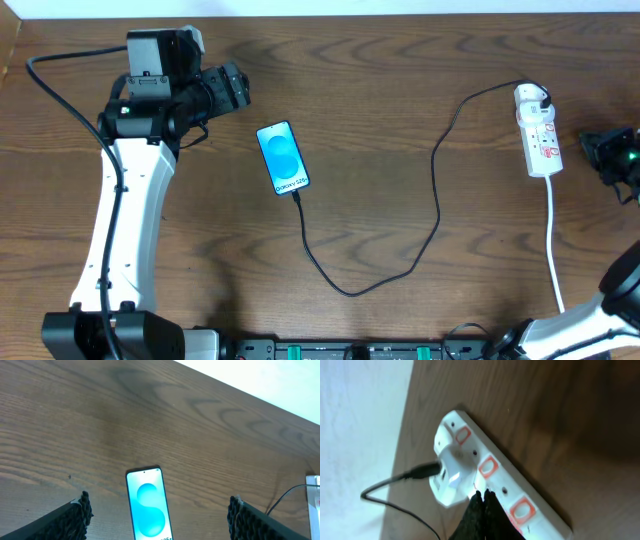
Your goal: Plug charger to phone and switch on socket
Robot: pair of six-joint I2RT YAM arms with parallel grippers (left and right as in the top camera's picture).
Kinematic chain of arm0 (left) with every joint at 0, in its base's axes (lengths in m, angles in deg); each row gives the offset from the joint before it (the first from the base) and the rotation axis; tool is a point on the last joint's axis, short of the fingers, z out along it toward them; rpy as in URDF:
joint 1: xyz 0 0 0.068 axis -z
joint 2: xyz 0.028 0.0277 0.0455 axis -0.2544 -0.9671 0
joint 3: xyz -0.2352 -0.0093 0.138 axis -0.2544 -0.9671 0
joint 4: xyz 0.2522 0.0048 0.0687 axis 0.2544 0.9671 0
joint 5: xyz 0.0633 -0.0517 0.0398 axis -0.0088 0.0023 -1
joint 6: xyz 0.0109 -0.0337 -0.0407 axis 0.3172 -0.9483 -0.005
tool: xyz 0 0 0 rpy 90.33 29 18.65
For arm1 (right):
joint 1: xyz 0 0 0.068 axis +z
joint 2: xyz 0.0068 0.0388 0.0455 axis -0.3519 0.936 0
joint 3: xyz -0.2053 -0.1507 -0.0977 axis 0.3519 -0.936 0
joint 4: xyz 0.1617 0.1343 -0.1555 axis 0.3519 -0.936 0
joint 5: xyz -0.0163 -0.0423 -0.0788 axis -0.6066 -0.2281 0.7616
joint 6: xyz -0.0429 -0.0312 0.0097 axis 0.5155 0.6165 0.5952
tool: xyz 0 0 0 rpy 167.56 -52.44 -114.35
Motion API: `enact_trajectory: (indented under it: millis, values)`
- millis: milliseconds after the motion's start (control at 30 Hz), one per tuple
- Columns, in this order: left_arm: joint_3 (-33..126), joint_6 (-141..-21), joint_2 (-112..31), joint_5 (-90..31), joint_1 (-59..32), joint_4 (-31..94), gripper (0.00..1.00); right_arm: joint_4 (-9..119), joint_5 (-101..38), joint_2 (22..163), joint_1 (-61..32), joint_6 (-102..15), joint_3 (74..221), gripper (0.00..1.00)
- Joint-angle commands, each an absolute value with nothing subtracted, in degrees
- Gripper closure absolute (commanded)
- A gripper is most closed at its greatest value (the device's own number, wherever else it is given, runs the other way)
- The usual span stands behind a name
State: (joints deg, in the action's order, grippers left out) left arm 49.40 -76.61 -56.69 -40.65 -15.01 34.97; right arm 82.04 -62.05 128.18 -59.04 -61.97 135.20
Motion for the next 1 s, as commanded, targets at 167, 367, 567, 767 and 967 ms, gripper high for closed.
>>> enact_trajectory:
  millis: [167, 367, 567, 767, 967]
  values:
    - [49.77, -76.53, -56.56, -41.41, -15.21, 35.14, 0.12, 88.23, -70.22, 137.30, -58.52, -70.23, 137.65, 0.99]
    - [49.77, -76.55, -56.58, -41.41, -15.21, 35.14, 0.12, 87.42, -72.01, 140.73, -57.29, -70.21, 141.52, 0.99]
    - [49.77, -76.53, -56.58, -41.39, -15.21, 35.14, 0.12, 86.65, -70.18, 141.06, -54.45, -69.62, 142.48, 0.99]
    - [49.77, -76.53, -56.58, -41.39, -15.21, 35.17, 0.12, 84.75, -66.40, 141.06, -52.75, -68.63, 142.46, 0.99]
    - [49.77, -76.53, -56.58, -41.39, -15.21, 35.17, 0.12, 84.77, -63.86, 141.06, -52.53, -67.91, 142.46, 0.99]
